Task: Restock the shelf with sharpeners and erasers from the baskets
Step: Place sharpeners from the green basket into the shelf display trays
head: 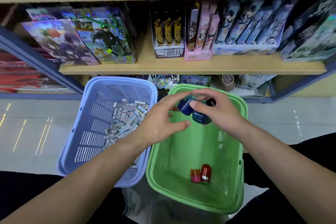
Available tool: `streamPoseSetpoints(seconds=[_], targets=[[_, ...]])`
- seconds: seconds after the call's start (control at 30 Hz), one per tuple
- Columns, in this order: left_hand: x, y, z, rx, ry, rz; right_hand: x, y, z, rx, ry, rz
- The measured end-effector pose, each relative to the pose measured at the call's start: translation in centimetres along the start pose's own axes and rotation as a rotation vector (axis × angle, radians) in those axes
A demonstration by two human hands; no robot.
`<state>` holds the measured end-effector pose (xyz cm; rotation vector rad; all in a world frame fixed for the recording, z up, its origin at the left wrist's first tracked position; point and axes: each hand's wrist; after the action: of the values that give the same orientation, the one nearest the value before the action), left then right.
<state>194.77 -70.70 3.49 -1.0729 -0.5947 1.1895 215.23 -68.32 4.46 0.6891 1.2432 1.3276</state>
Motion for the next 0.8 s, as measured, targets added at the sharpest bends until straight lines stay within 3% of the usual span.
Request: streamPoseSetpoints(seconds=[0.17, 0.27, 0.4, 0.6, 0.8], targets=[[-2.0, -4.0, 1.3, -0.199, -0.114, 0.005, -2.9, 3.3, 0.8, 0.147, 0.133, -0.004], [-2.6, -4.4, 1.9, -0.215, -0.158, 0.03, -3.8, 3.7, 0.2, 0.23, 0.091, -0.012], [-3.0, -4.3, 2.8, -0.144, -0.149, 0.008, -3.2, 3.1, -0.7, 0.316, 0.052, -0.096], [-2.7, -3.6, 1.9, -0.085, -0.12, 0.082, -2.1, 2.2, -1.6, 0.514, 0.138, -0.166], [-2.2, -3.0, 1.5, -0.09, -0.09, 0.007, -1.9, 1.6, -2.4, 0.477, 0.107, -0.156]])
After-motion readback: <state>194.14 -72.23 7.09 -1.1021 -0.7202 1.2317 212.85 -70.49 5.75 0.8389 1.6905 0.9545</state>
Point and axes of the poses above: each hand's wrist, its own x-axis towards the middle knuckle, its own z-axis out of the back of the hand, y = z × x, and after that the axes turned 3 degrees about -x, right-handed
